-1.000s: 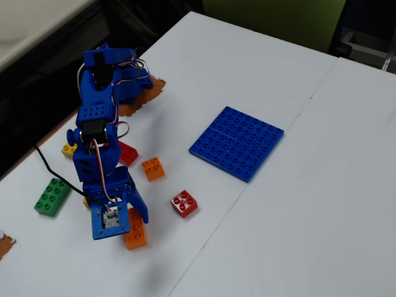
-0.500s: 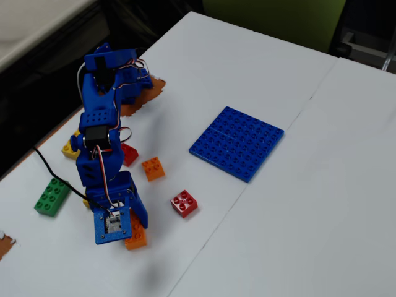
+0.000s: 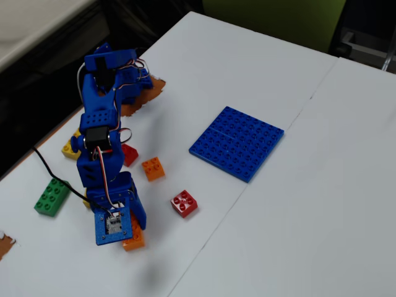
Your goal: Pick up the 2x4 orange block and go up the 8x8 blue block.
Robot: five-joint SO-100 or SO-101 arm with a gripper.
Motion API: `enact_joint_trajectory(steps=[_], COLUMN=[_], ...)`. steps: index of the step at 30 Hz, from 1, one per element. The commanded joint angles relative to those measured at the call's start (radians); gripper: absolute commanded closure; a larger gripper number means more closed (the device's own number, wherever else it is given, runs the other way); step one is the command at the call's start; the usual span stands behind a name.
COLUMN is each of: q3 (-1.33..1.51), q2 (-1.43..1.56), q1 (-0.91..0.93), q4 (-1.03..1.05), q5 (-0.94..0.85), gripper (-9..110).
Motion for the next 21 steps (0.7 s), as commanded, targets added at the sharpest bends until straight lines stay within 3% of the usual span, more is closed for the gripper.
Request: enact_joint_trajectory(steps=[1,5,9,21], q3=[-0.052,-0.052,-0.052,-0.034], q2=[0.015,0.014,0.014,0.183], q1=[-0.015,-0.015,-0.017,-0.002], q4=[0.000,0.005,0.006,0.126], q5=[0.011,0.011,0.014,0.031], gripper=[83,86,101,101])
